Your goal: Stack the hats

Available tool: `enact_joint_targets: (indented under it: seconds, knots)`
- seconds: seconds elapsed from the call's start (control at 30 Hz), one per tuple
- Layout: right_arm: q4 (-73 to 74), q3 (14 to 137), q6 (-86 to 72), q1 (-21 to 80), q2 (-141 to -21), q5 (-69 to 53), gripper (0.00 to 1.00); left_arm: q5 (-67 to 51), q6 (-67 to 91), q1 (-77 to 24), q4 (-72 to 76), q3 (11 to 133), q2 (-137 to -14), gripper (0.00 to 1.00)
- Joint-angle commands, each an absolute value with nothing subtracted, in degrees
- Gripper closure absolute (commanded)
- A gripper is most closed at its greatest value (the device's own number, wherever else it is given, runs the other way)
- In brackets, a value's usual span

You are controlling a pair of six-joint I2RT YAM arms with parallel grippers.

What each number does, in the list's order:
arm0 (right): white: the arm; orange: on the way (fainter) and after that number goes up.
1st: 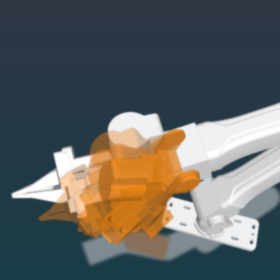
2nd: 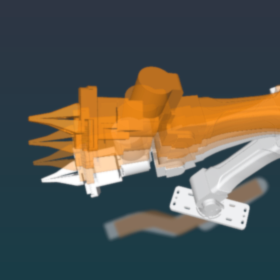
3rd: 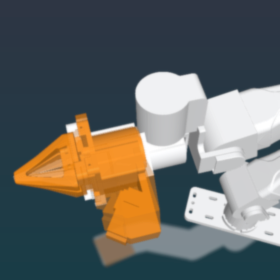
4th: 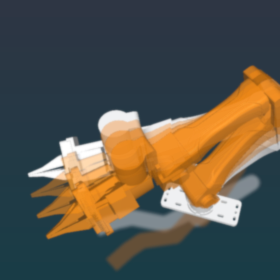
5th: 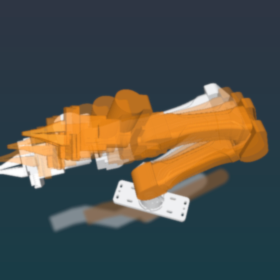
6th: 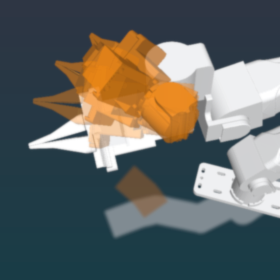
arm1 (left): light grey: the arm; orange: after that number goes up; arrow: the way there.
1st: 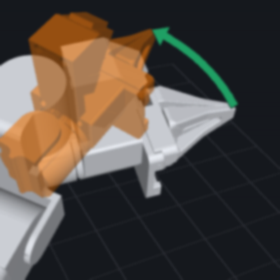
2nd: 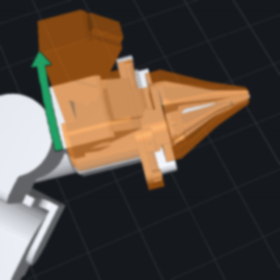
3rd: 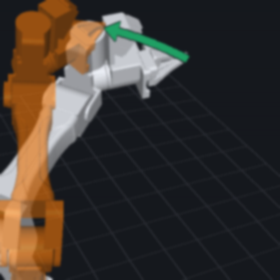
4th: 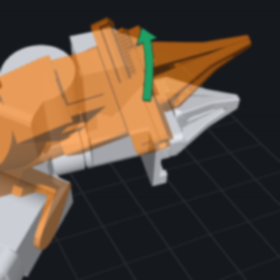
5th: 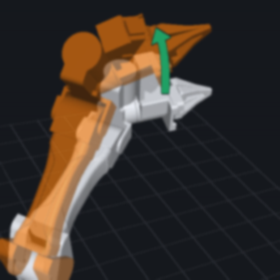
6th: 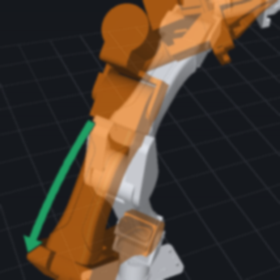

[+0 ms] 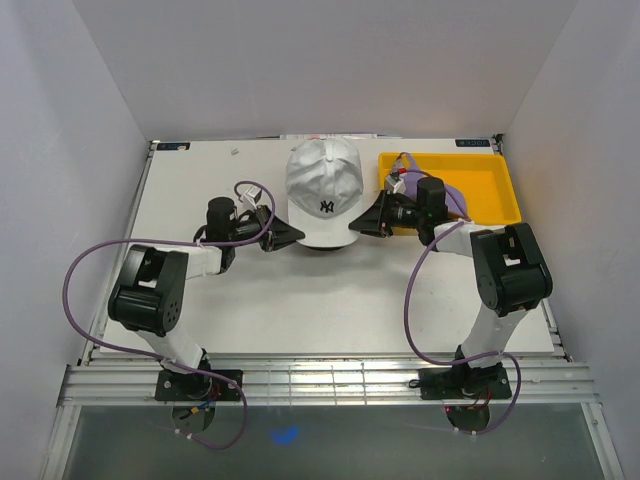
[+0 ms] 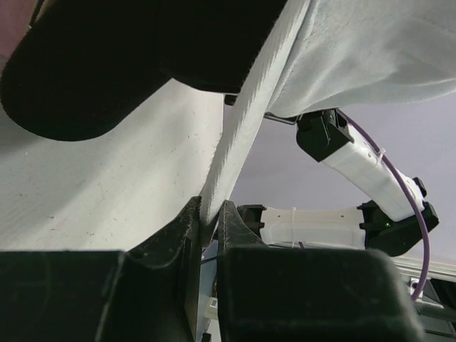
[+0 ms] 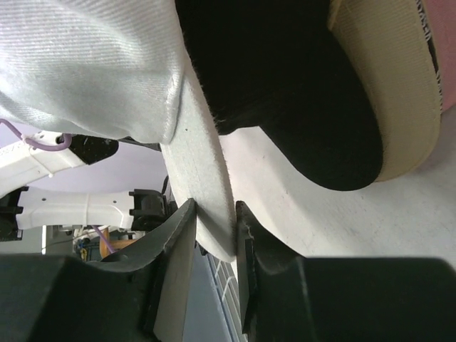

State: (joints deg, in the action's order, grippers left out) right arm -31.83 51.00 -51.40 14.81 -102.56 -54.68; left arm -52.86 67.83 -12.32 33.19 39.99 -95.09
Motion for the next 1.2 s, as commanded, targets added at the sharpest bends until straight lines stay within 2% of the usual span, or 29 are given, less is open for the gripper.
enact_joint_targets:
  seconds: [0.0,0.5,1.17]
  knots:
    - [-23.7,53.0,-46.1,14.9,-102.9,-53.4,0.82,-46.3,66.4,-10.7,28.1,39.4,-97.0,1.0]
    - [-17.7,53.5,-43.2,14.9,-107.4,-49.7,0.88,-44.6,64.2,-10.5,24.4,40.6,-100.1,1.0]
    - [-7.8,56.5,-38.8,13.8,-108.7,-44.0,0.89,-39.1,58.4,-10.4,9.8,44.9,-102.2,1.0]
